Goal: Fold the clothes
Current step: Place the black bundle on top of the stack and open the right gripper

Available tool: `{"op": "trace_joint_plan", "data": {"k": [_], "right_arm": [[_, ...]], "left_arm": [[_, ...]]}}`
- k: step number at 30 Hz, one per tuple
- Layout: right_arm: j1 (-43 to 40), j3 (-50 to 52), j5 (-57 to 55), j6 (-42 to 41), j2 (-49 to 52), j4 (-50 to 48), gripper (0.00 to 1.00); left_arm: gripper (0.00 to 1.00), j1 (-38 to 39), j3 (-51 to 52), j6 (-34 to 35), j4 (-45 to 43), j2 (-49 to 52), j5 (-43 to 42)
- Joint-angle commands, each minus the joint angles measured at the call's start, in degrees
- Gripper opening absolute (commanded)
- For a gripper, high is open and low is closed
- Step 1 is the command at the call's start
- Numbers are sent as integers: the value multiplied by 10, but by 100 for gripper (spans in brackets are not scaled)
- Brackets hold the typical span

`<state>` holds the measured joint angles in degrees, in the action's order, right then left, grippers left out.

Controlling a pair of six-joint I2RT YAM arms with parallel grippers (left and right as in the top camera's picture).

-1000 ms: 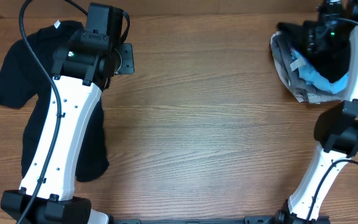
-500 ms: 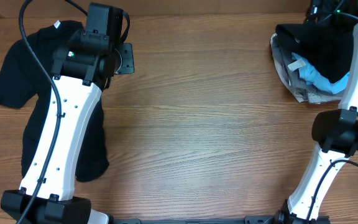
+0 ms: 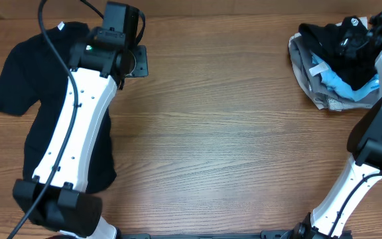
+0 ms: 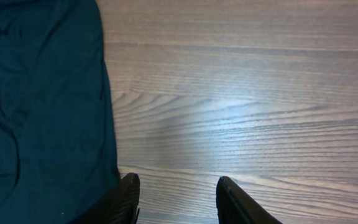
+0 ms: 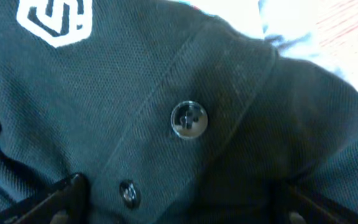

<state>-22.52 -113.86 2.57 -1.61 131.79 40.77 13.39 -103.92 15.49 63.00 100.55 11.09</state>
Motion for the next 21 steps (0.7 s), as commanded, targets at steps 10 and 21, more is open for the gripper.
{"op": "trace_joint_plan", "data": {"k": [10,21], "right_arm": [[-1,-38,28,-18,-77,68,100],[26,-200,68,-19,-277,212,100]], "left_arm": [[54,-3,-3,8,-1,28,-4],[100,-3,-3,8,-2,28,-2]]}}
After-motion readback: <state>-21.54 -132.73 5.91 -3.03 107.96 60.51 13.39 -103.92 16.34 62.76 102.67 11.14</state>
